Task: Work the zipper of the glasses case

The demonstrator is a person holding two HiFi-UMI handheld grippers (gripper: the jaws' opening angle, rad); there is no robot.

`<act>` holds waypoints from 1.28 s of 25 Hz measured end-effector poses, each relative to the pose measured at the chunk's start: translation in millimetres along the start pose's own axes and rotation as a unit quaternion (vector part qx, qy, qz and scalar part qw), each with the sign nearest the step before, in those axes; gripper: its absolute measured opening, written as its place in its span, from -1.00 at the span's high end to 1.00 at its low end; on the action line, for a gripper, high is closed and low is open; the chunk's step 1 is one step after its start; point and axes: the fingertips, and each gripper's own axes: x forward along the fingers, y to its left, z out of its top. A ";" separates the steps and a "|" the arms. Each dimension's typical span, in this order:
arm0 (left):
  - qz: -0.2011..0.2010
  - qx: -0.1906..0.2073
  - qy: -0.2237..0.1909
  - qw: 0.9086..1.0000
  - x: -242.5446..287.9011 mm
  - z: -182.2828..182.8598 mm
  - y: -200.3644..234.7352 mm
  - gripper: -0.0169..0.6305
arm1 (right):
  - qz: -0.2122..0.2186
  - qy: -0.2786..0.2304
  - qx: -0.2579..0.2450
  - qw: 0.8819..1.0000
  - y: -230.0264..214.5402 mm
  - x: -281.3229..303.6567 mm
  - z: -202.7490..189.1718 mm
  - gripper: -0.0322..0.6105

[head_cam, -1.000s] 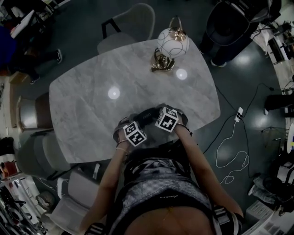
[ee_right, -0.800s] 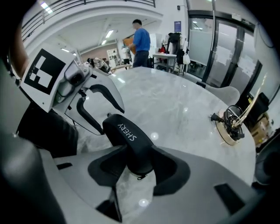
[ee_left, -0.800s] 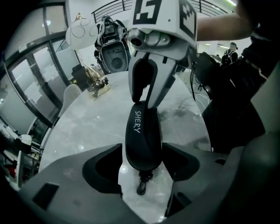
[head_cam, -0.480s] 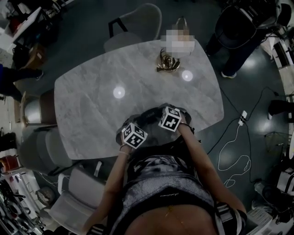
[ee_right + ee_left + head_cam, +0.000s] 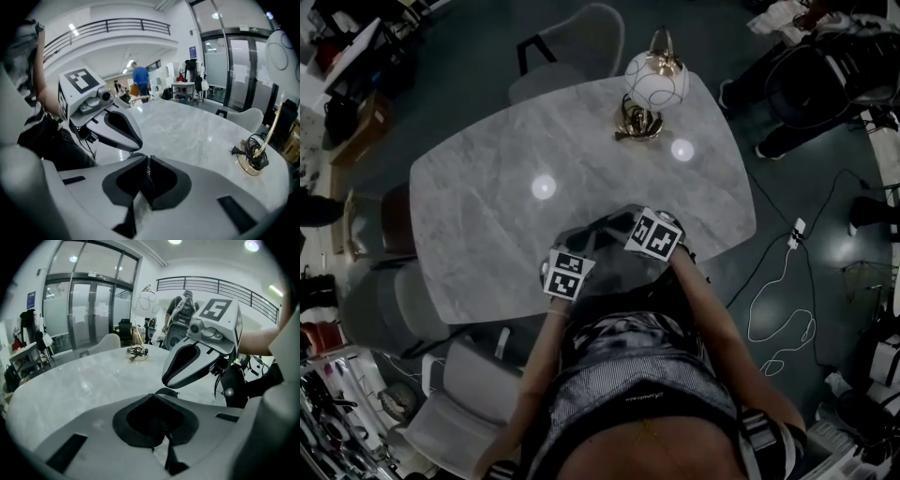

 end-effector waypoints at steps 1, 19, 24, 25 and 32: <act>0.003 -0.009 -0.011 1.000 -3.6 5.4 0.6 0.93 | 0.000 -0.018 0.008 1.000 0.3 -5.8 8.9 0.67; 0.039 -0.052 -0.163 0.985 -63.3 103.5 2.5 0.93 | -0.047 -0.230 0.040 0.971 -0.5 -90.5 105.1 0.68; 0.041 -0.061 -0.194 0.978 -77.8 126.6 1.5 0.93 | -0.072 -0.273 0.035 0.959 -3.6 -115.8 124.1 0.68; 0.042 -0.060 -0.199 0.977 -79.8 131.3 1.5 0.93 | -0.076 -0.280 0.035 0.956 -5.2 -120.4 126.8 0.68; 0.044 -0.048 -0.236 0.970 -93.4 162.1 -4.1 0.93 | -0.099 -0.309 0.026 0.945 -8.7 -148.7 141.1 0.68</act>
